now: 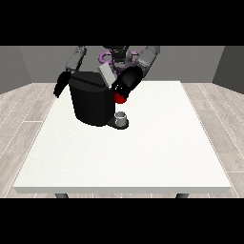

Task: Insert the coffee pod into the coffee machine and close the lid

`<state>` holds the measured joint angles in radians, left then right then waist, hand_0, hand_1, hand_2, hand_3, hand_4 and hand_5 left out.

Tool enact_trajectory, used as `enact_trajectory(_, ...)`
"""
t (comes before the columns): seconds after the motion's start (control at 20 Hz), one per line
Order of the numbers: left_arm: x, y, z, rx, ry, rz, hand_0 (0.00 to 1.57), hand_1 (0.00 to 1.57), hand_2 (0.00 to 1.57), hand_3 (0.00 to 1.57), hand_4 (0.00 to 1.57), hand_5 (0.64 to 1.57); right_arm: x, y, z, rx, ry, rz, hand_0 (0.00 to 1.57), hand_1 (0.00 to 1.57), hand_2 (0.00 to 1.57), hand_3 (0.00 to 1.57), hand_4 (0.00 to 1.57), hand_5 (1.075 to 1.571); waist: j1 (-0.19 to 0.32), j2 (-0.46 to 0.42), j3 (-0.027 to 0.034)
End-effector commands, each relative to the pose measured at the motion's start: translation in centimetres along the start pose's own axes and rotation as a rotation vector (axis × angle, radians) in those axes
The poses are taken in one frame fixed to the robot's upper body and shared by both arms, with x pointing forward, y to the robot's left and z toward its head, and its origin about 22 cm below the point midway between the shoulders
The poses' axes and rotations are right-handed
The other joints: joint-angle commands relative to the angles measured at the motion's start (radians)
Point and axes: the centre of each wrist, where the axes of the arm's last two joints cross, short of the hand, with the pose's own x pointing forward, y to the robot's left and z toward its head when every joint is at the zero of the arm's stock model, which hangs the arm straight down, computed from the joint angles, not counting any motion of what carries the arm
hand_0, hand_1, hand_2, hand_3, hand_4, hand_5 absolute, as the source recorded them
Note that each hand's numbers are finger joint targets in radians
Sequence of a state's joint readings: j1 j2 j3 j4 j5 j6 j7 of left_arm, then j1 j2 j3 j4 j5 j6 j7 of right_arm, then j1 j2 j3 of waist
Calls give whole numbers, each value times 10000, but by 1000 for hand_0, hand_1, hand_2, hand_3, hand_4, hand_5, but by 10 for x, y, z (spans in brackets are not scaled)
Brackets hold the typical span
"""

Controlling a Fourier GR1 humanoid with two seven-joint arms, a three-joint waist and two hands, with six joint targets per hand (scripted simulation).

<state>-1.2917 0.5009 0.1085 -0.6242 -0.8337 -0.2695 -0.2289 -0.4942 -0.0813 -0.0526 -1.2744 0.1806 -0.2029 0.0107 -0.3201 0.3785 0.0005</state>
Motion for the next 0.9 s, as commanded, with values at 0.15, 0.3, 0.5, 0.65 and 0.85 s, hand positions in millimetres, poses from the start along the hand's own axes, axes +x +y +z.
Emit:
enact_trajectory(0.15, 1, 13, 1, 700, -409, -707, 1144, 1144, 1115, 841, 0, 1571, 25, -3, -16, -161, -406, -70, 0, 0, 0, 0, 185, 1571, -51, 363, -2)
enact_trajectory(0.3, -9, 21, 7, 861, -259, -1082, 999, 999, 1023, 718, 0, 1571, 13, 6, -3, 161, -293, 18, 0, 0, 0, 0, 112, 1571, -304, 501, -3)
enact_trajectory(0.5, -7, 13, 5, 820, 53, -1476, 510, 510, 776, 600, 0, 1571, 6, 17, 6, 173, -139, 224, 0, 0, 0, 0, 202, 1571, -420, 159, -2)
enact_trajectory(0.65, -14, 9, 8, 539, 87, -1452, 0, 0, 635, 508, 0, 1571, 10, 8, -2, -6, -87, 300, 0, 0, 0, 0, 152, 1571, -76, 124, -2)
enact_trajectory(0.85, -10, 15, 6, 810, -97, -1463, 0, 0, 555, 458, 0, 1571, 15, 20, 0, 33, -61, 190, 0, 0, 0, 0, 171, 1571, -180, 193, -4)
